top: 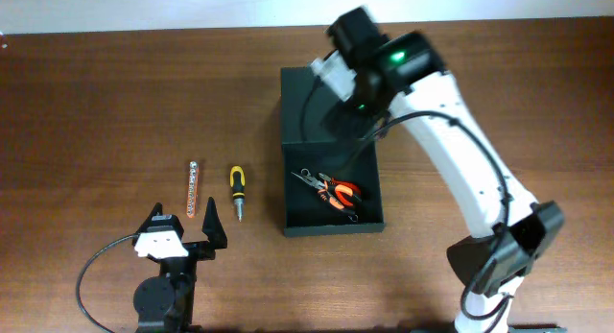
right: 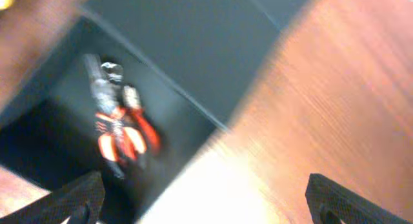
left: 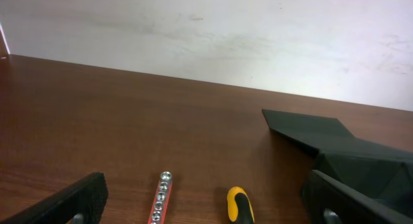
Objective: Pack container
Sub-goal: 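Withdraw the right gripper up and back to the right side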
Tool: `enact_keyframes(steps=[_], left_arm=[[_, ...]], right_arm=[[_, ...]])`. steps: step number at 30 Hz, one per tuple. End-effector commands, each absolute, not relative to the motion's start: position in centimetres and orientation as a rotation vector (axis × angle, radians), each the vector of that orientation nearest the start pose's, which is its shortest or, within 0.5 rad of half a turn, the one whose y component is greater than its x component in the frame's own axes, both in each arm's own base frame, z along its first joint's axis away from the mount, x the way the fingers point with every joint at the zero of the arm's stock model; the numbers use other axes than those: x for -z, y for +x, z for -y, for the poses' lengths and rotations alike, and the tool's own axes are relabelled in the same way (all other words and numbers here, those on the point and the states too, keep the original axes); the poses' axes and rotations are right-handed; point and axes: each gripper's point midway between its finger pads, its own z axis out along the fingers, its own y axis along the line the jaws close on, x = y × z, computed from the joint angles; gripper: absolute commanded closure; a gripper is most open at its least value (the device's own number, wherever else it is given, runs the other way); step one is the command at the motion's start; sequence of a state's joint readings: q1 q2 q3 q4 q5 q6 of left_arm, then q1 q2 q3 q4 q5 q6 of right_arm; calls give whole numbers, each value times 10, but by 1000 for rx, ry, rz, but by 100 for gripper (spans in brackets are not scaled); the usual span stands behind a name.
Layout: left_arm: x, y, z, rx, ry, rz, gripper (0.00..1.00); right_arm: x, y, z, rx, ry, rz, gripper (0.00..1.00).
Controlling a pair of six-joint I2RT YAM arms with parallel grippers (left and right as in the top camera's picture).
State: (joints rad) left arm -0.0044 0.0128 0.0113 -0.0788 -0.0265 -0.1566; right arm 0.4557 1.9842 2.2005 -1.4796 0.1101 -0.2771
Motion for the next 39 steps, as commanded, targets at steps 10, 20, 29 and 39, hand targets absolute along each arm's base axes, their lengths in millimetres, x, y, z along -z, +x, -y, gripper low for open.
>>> enact_keyframes(steps=[10, 20, 29, 39], left_arm=[[-155, 246, -1, 97, -124, -1653, 1], [-155, 246, -1, 97, -124, -1653, 1], [-155, 246, -1, 97, -124, -1653, 1], [-155, 246, -1, 97, -124, -1653, 1]], right_arm=[[-330, 396, 43, 337, 36, -2663, 1], [-305, 369, 145, 239, 495, -2717, 1], [-234, 361, 182, 231, 645, -2843, 1], [-166, 354, 177, 193, 661, -2964, 1]])
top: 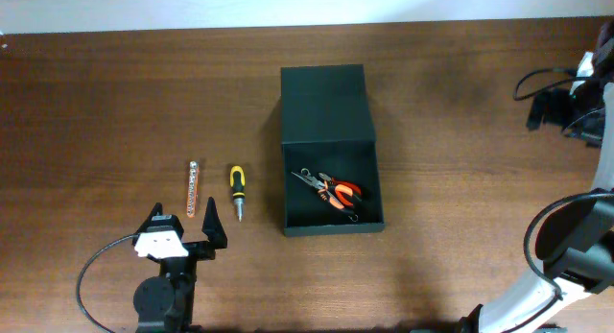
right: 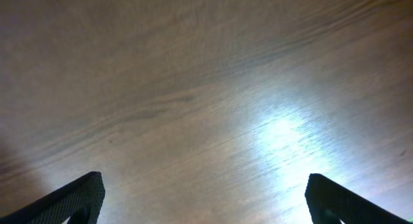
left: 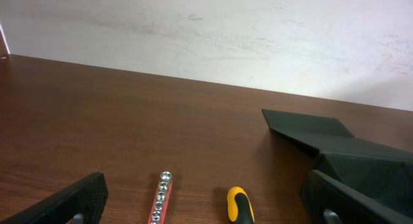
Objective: Pack container
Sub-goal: 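Withdraw the right gripper up and back to the right side, then raise the left gripper and move it toward the yellow screwdriver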
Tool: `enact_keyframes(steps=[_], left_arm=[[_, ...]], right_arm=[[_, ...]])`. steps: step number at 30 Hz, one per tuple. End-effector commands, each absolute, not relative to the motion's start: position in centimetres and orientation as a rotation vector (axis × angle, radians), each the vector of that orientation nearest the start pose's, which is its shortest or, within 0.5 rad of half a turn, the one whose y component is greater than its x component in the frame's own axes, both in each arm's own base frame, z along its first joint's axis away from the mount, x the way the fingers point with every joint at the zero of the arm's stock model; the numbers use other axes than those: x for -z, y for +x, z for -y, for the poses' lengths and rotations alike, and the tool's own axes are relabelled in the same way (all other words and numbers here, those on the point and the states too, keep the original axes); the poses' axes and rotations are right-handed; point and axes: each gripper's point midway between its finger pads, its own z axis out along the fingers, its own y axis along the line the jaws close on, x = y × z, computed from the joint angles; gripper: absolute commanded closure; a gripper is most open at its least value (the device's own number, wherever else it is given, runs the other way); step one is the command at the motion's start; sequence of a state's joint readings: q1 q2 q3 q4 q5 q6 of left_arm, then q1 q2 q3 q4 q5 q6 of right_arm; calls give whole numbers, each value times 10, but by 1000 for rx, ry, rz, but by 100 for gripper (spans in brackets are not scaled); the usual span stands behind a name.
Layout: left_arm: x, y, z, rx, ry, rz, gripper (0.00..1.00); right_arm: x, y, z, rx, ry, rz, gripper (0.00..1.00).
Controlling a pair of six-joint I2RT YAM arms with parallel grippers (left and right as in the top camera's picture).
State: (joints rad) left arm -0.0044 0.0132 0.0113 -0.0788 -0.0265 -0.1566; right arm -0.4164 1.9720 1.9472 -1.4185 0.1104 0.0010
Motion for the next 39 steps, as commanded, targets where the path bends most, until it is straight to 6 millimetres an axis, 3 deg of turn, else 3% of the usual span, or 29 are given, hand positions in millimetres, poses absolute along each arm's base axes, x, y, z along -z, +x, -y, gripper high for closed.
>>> enact_keyframes(steps=[1, 6, 16, 23, 33, 39], left_arm=[[-155, 246, -1, 97, -124, -1653, 1], [-157, 246, -1, 98, -124, -1645, 1], [-190, 247, 0, 110, -110, -1513, 1], [-221, 239, 28, 231, 30, -1442, 1], [-283, 224, 24, 41, 183, -1624, 1], [-322, 241, 30, 84, 216, -1829, 1]], right_arm=[[-164, 353, 177, 192, 662, -2972, 1], [-164, 352, 177, 191, 662, -2974, 1], [-164, 352, 177, 191, 662, -2974, 1], [-164, 352, 177, 191, 662, -2974, 1], [-164, 352, 177, 191, 662, -2974, 1], [-164, 352, 177, 191, 662, -2973, 1]])
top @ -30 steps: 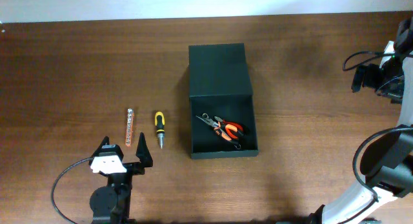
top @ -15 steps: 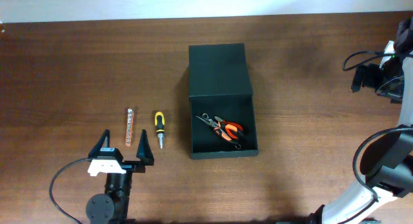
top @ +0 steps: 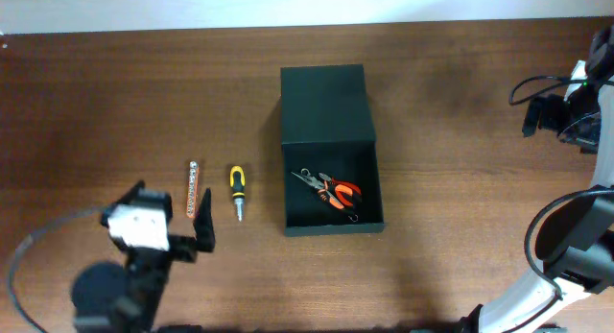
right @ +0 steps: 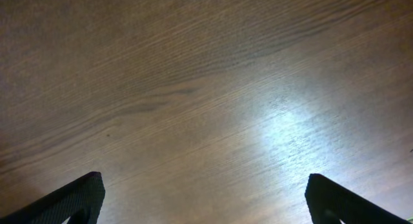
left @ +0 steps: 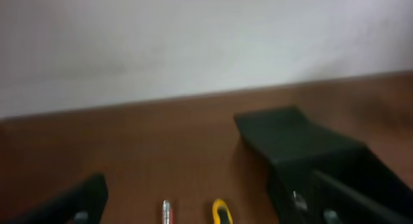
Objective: Pack container
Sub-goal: 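Raise the left gripper and move it toward the yellow screwdriver, then lower the left gripper over the yellow screwdriver handle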
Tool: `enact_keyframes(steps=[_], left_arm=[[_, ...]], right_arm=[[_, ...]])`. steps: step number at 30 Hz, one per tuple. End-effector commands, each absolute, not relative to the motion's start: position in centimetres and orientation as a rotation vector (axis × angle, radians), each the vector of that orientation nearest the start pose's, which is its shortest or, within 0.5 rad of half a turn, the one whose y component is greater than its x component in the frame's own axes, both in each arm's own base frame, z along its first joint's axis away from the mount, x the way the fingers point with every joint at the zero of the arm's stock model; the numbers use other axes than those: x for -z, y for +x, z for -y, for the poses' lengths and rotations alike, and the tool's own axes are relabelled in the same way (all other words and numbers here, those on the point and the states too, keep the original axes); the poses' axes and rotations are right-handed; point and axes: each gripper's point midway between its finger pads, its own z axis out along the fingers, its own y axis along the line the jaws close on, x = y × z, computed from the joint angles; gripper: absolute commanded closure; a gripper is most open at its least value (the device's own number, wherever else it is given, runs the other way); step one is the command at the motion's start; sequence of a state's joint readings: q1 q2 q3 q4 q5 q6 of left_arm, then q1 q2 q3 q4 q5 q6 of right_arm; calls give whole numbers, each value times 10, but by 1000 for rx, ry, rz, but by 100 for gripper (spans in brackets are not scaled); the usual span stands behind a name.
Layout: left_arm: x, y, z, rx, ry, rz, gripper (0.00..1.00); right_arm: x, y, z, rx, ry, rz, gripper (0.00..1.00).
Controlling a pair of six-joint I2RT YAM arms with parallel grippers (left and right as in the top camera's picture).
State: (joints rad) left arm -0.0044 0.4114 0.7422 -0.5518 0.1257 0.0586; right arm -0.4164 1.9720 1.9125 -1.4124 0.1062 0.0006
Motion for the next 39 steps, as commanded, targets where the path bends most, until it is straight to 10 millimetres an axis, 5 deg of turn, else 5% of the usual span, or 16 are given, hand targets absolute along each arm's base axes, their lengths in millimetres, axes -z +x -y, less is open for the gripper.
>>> enact_keyframes(steps=[1, 10, 21, 31, 34, 39], left_arm=[[-327, 246, 33, 101, 227, -1853, 1], [-334, 290, 38, 142, 241, -1921, 1], [-312, 303, 81, 202, 405, -2238, 1], [-248, 325, 94, 110, 487, -2578, 1], [-232, 335, 86, 57, 354, -2642, 1], [-222, 343, 67, 13, -178, -2674, 1]], right_arm=[[-164, 352, 177, 191, 662, -2973, 1], [-164, 352, 177, 191, 662, -2974, 1], [-164, 352, 177, 191, 662, -2974, 1], [-164, 352, 177, 191, 662, -2973, 1], [-164, 352, 177, 191, 662, -2973, 1], [-164, 352, 177, 191, 662, -2974, 1]])
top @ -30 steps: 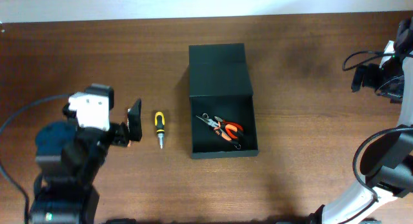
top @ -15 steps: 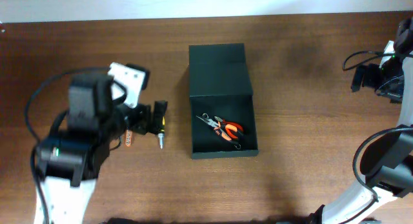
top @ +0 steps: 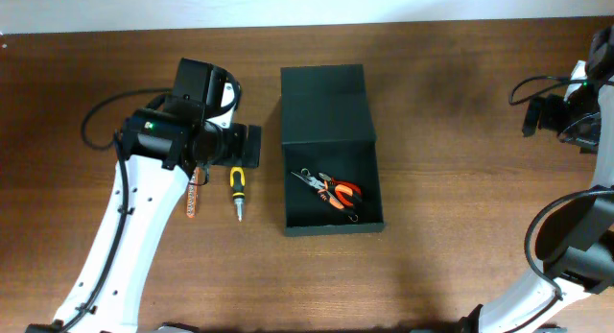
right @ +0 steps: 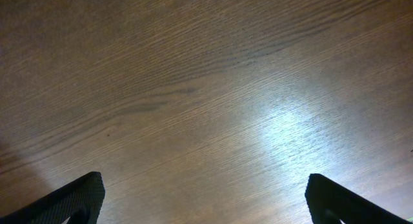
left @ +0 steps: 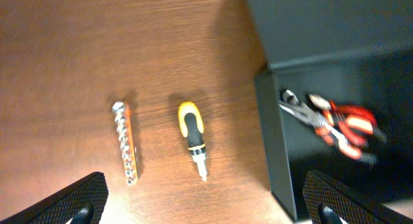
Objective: Pack container
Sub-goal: 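Lower the left gripper over the yellow screwdriver handle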
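A black box stands open mid-table with orange-handled pliers in its near half; the pliers also show in the left wrist view. Left of the box lie a yellow-and-black screwdriver and an orange bit holder, both seen from above as the screwdriver and the bit holder. My left gripper hangs open above them, holding nothing. My right gripper is open over bare wood at the table's far right edge.
The box's lid lies flat behind it. The right arm stands at the table's right edge, and the left arm reaches in from the near left. A cable loops beside it.
My left arm has moved from the near-left corner up over the screwdriver and bit holder, its camera now looking down at them. The right arm has not moved.
At first my right gripper was over the box with the pliers inside, and my left rested at the near-left edge. Then the right arm was out at the far right edge. The left arm lifted, and now hangs above the two tools.
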Tool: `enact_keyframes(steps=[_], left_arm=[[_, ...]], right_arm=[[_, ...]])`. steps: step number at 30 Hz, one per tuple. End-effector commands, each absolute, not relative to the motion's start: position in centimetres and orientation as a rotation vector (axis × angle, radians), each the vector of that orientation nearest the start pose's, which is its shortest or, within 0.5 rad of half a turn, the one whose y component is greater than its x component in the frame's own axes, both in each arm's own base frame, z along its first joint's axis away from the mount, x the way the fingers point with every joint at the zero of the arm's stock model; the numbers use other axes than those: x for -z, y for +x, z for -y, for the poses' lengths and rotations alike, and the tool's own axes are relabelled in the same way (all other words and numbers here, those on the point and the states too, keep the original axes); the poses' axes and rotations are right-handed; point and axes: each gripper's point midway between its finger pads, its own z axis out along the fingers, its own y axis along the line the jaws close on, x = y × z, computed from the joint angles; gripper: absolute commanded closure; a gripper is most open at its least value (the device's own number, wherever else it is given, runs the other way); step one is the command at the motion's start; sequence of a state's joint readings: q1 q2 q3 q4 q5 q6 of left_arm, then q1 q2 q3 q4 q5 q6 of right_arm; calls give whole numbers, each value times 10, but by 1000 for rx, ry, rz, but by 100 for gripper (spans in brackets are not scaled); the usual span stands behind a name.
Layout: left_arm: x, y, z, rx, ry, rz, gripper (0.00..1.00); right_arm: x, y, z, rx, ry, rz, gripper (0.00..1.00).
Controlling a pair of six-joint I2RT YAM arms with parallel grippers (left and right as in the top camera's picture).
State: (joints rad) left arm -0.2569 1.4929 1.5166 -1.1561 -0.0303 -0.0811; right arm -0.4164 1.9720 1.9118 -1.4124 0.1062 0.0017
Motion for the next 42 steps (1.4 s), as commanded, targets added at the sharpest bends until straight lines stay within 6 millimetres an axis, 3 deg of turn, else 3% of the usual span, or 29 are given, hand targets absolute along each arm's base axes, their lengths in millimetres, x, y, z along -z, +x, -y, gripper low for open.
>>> enact_keyframes(steps=[1, 5, 12, 27, 33, 38, 42], left_arm=[[-223, 345, 65, 14, -275, -2658, 1], [-224, 348, 66, 22, -278, -2643, 1], [-215, 333, 61, -35, -210, -2725, 1], [-148, 344, 67, -108, -180, -2924, 1], [-136, 345, 70, -111, -162, -2961, 1], [-136, 350, 87, 11, 57, -2962, 1], [-128, 350, 91, 45, 96, -2959, 1]], right_arm=[[-164, 352, 177, 191, 662, -2974, 1], [-164, 352, 177, 191, 662, -2974, 1], [-164, 352, 177, 191, 662, -2974, 1], [-164, 352, 177, 191, 662, -2974, 1], [-164, 352, 177, 191, 662, -2974, 1], [-164, 352, 177, 191, 662, -2974, 1], [-164, 352, 177, 190, 662, -2974, 1]])
